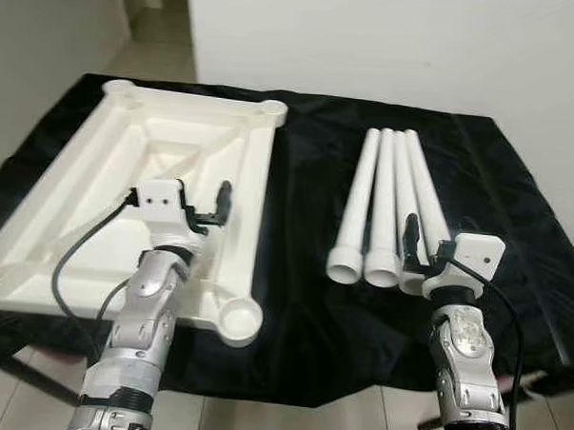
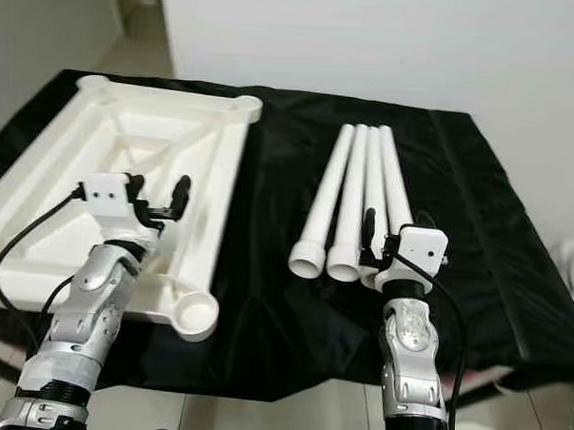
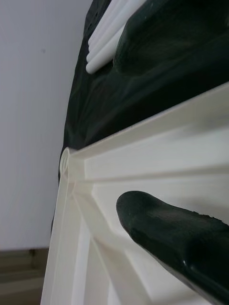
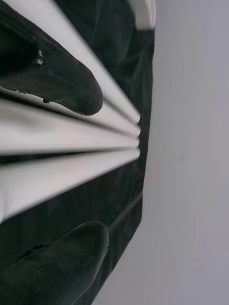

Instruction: Building children table

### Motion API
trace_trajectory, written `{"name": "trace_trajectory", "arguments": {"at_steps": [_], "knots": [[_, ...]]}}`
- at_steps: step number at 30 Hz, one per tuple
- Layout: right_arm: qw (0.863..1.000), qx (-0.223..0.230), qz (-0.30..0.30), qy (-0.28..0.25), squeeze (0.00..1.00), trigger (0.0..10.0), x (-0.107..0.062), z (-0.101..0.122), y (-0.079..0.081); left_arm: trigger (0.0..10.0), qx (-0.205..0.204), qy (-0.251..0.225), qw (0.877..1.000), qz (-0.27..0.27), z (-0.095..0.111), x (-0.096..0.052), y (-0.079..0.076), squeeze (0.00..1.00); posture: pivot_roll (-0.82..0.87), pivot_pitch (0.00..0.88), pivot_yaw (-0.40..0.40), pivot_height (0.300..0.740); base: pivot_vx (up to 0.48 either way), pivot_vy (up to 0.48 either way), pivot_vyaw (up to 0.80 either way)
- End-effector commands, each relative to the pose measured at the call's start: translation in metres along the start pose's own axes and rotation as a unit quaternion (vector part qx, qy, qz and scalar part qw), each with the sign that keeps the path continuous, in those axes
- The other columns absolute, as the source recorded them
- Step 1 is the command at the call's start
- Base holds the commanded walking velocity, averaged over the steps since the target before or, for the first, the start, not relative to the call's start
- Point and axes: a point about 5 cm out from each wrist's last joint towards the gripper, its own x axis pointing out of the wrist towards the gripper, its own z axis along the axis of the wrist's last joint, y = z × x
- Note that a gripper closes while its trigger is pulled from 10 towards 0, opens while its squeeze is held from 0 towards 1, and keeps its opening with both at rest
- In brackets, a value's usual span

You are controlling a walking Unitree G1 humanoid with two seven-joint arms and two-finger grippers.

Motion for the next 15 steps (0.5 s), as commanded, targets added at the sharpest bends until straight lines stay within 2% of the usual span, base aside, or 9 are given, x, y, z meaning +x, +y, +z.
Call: {"name": "trace_trajectory", "arguments": {"at_steps": [1, 5, 15], "knots": [[1.000, -0.005, 0.002, 0.005, 0.00, 10.0, -0.0016, -0.0004, -0.0010, 10.0, 0.003, 0.000, 1.000, -0.009, 0.0013, -0.0015, 0.0014, 0.00, 0.03, 0.075, -0.010, 0.740, 0.000, 0.000, -0.75], [1.000, -0.005, 0.004, 0.002, 0.00, 10.0, -0.0020, 0.0002, -0.0009, 10.0, 0.000, 0.001, 1.000, -0.007, 0.0011, -0.0018, 0.0022, 0.00, 0.03, 0.076, -0.011, 0.740, 0.000, 0.000, -0.74], [1.000, -0.009, 0.012, -0.006, 0.00, 10.0, -0.0043, 0.0019, 0.0015, 10.0, -0.002, 0.002, 1.000, -0.003, 0.0011, -0.0037, 0.0044, 0.00, 0.02, 0.079, -0.013, 0.740, 0.000, 0.000, 0.00]]}}
